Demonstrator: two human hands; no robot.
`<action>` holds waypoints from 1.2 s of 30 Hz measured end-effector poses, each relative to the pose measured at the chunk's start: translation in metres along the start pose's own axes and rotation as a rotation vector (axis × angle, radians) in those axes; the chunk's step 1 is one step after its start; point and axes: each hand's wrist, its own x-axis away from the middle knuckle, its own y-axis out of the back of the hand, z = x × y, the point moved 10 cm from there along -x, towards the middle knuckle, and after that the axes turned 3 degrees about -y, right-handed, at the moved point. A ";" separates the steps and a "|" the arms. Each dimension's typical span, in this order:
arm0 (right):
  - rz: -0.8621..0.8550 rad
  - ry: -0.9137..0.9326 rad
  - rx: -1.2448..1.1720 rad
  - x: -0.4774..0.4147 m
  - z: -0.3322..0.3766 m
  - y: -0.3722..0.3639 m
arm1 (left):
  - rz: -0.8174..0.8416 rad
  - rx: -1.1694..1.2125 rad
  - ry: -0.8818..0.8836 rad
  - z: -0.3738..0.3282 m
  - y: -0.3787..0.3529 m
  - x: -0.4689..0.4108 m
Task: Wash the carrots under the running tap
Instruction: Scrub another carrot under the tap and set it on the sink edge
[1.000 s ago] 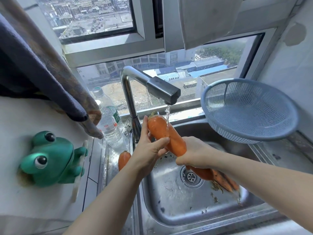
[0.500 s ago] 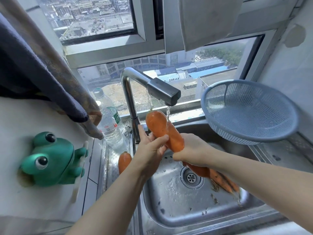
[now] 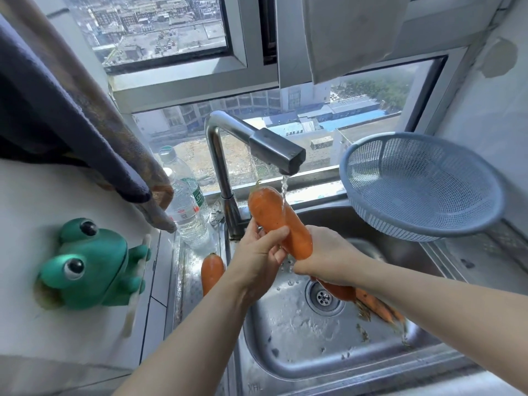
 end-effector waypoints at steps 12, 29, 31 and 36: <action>-0.043 0.009 0.081 0.002 -0.005 0.003 | 0.003 -0.149 0.000 0.002 0.004 0.001; -0.053 0.007 0.178 0.000 0.002 0.002 | -0.191 -0.406 -0.047 -0.002 0.012 -0.005; 0.006 -0.013 0.104 -0.001 -0.002 -0.001 | -0.109 -0.384 -0.011 -0.001 0.011 -0.003; 0.163 -0.053 -0.122 0.006 -0.006 -0.004 | 0.057 -0.363 0.049 -0.001 0.012 0.004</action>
